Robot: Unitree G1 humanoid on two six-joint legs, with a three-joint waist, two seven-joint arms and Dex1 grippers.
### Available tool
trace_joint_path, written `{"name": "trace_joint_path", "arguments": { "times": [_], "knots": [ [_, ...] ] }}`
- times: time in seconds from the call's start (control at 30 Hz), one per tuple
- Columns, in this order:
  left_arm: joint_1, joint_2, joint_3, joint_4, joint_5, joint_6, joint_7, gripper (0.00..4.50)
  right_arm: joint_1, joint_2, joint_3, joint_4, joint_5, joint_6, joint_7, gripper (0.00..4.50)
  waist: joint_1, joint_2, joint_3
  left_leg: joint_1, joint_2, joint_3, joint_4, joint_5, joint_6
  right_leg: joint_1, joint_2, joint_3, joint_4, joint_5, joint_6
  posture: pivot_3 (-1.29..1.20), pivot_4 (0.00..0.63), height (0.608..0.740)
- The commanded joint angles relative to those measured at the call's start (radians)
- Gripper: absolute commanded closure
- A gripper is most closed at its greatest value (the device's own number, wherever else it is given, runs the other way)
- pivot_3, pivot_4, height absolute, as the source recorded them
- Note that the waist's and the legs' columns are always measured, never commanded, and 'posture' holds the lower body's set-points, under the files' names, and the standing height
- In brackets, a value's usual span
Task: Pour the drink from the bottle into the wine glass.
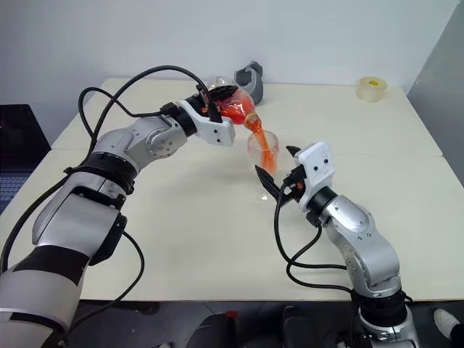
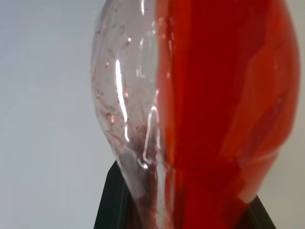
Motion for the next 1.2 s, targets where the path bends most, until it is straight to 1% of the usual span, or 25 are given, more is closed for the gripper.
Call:
{"name": "trace_joint_path", "arguments": {
  "times": [0.03, 1.2],
  "knots": [
    [-0.049, 0.015, -0.001, -0.007, 0.003, 0.001, 0.032, 3.74, 0.008, 0.002, 0.009, -0.044, -0.012, -0.039, 0.005, 0.0, 0.0, 0.0, 0.0, 0.0, 0.0, 0.0, 0.0, 0.0, 0.0, 0.0, 0.0, 0.0, 0.0, 0.0, 0.0, 0.0, 0.15, 0.74],
    [-0.089, 0.017, -0.036, 0.046, 0.029, 0.02, 0.077, 3.74, 0.054, 0.051, 0.028, -0.08, -0.02, -0.045, -0.003, 0.0, 0.0, 0.0, 0.0, 0.0, 0.0, 0.001, 0.0, 0.0, 0.0, 0.0, 0.0, 0.0, 0.001, 0.0, 0.0, 0.0, 0.15, 0.74]
  ]
}}
